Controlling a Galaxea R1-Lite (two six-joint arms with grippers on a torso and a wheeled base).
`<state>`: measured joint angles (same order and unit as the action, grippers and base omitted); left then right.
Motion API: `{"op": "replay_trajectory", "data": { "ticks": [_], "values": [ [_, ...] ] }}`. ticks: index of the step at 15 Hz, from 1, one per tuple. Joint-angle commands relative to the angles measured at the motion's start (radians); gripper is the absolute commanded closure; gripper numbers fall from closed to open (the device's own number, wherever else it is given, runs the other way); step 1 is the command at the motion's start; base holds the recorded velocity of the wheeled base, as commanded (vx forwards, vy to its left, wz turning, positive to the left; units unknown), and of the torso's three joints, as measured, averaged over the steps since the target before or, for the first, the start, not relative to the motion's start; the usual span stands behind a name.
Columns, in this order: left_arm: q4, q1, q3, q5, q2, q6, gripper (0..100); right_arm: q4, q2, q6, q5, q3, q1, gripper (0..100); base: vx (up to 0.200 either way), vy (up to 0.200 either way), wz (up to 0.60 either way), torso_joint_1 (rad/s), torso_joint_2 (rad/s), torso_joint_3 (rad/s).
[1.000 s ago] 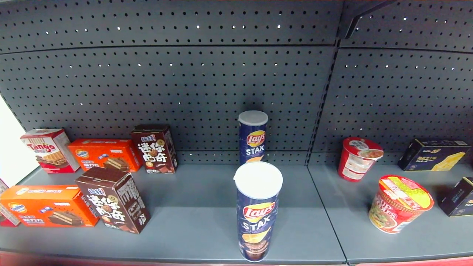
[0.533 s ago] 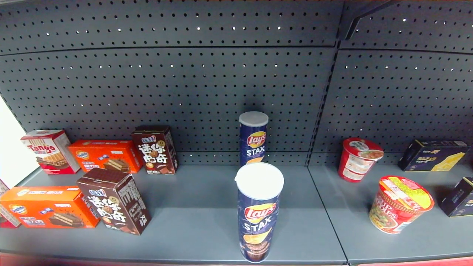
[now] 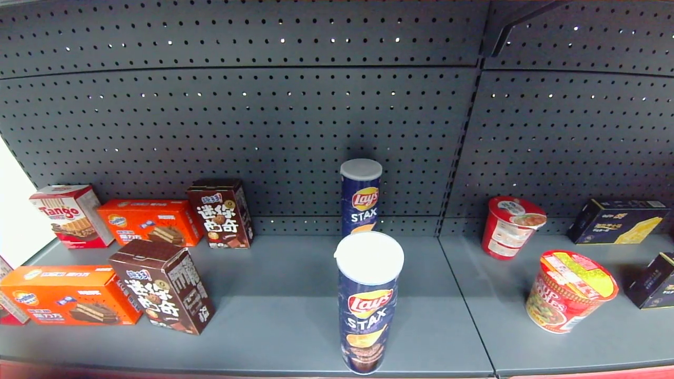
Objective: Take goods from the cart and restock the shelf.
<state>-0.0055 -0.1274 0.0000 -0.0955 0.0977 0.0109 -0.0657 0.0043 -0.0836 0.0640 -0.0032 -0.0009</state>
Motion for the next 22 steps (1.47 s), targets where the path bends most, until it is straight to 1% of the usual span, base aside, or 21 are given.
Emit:
{"op": "replay_trajectory", "data": {
  "ticks": [1, 8, 10, 12, 15, 18, 19, 20, 21, 22],
  "values": [
    [-0.001, 0.0, 0.0, -0.001, 0.002, 0.0, 0, 0.0, 0.003, 0.007, 0.0, 0.0, -0.001, 0, 0.0, 0.0, 0.0, 0.0, 0.0, 0.0],
    [-0.001, 0.0, 0.0, 0.0, 0.002, 0.004, 0, 0.0, 0.003, 0.031, 0.0, 0.0, -0.001, 0, 0.0, 0.0, 0.0, 0.0, 0.0, 0.0],
    [-0.001, 0.0, 0.0, 0.025, 0.002, 0.008, 0, 0.001, 0.003, 0.035, 0.0, -0.001, -0.001, 0, 0.0, 0.0, 0.0, 0.0, 0.0, 0.0],
    [-0.001, 0.0, 0.0, 0.03, 0.002, 0.008, 0, 0.001, 0.003, 0.061, 0.002, -0.001, -0.001, 0, 0.0, 0.0, 0.0, 0.0, 0.0, 0.0],
    [-0.001, 0.0, 0.0, 0.023, 0.002, 0.011, 0, 0.001, 0.003, 0.073, 0.0, -0.001, -0.001, 0, 0.0, 0.0, 0.0, 0.0, 0.0, 0.0],
    [-0.001, 0.003, 0.0, 0.013, 0.002, 0.011, 0, 0.001, 0.003, 0.113, -0.004, -0.001, -0.001, 0, 0.0, 0.0, 0.0, 0.0, 0.0, 0.0],
    [-0.001, 0.025, 0.0, -0.006, 0.002, 0.011, 0, 0.009, 0.003, 0.11, -0.086, -0.001, -0.001, 0, 0.0, 0.0, 0.0, 0.0, 0.0, 0.0],
    [-0.001, 0.028, 0.0, -0.006, 0.002, 0.011, 0, 0.009, 0.003, 0.11, -0.13, -0.003, -0.001, 0, 0.0, 0.0, 0.0, 0.0, 0.0, 0.0],
    [-0.001, 0.029, 0.0, -0.007, 0.002, 0.009, 0, 0.003, 0.003, 0.111, -0.25, 0.0, -0.001, 0, 0.0, 0.0, 0.0, 0.0, 0.0, 0.0],
    [-0.001, 0.029, 0.0, -0.007, 0.002, 0.009, 0, 0.003, 0.003, 0.113, -0.294, 0.0, -0.001, 0, 0.0, 0.0, 0.0, 0.0, 0.0, 0.0]
  ]
}}
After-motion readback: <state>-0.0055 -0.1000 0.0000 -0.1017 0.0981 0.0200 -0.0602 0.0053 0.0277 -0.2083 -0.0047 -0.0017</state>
